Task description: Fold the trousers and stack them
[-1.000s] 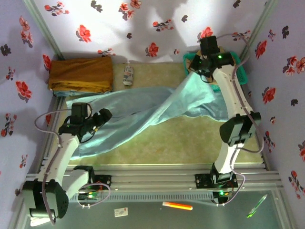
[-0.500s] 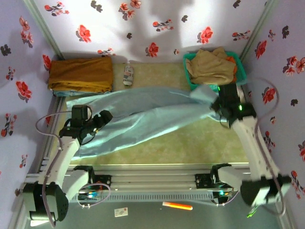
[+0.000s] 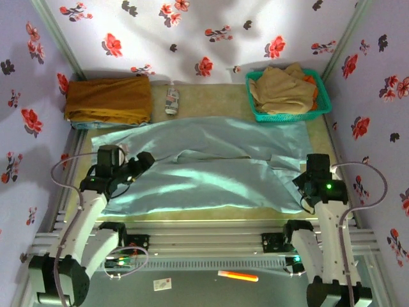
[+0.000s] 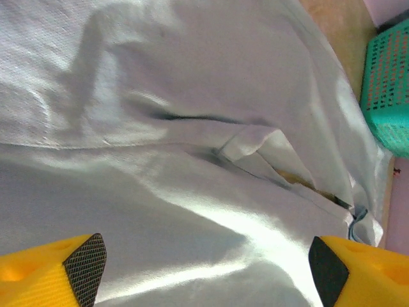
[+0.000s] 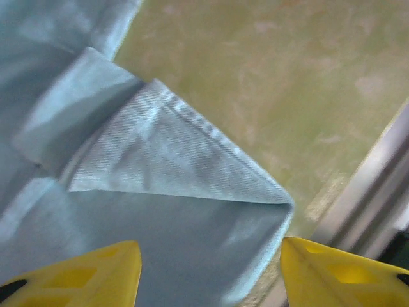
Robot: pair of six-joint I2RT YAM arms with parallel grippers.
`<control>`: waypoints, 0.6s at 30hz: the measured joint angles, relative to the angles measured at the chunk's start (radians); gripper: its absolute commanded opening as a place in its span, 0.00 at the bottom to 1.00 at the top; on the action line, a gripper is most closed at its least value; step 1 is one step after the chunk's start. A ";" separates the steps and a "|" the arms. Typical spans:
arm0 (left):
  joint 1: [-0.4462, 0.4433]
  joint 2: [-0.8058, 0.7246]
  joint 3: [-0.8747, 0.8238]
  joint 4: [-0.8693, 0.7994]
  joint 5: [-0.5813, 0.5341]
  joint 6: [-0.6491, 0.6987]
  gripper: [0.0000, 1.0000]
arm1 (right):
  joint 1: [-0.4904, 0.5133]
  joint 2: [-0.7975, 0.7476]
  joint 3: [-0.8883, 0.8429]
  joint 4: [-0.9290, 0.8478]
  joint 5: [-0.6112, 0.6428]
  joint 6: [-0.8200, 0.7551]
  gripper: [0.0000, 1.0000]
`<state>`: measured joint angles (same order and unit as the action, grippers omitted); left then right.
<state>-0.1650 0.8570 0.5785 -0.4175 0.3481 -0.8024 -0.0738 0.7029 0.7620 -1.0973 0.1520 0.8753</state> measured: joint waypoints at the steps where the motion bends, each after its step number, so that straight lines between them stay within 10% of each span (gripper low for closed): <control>1: -0.026 0.002 -0.010 0.013 0.001 -0.011 0.85 | 0.003 0.003 0.000 0.026 -0.031 -0.003 0.60; 9: -0.253 0.156 -0.143 0.198 -0.088 -0.166 0.84 | 0.095 0.562 0.150 0.249 -0.117 -0.169 0.55; 18: -0.183 0.167 -0.229 0.264 -0.226 -0.307 0.85 | 0.175 0.880 0.299 0.325 -0.087 -0.325 0.74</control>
<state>-0.3477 1.0245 0.3496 -0.1539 0.1219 -1.1099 0.1013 1.5833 1.0611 -0.7723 0.0650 0.5507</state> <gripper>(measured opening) 0.854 0.712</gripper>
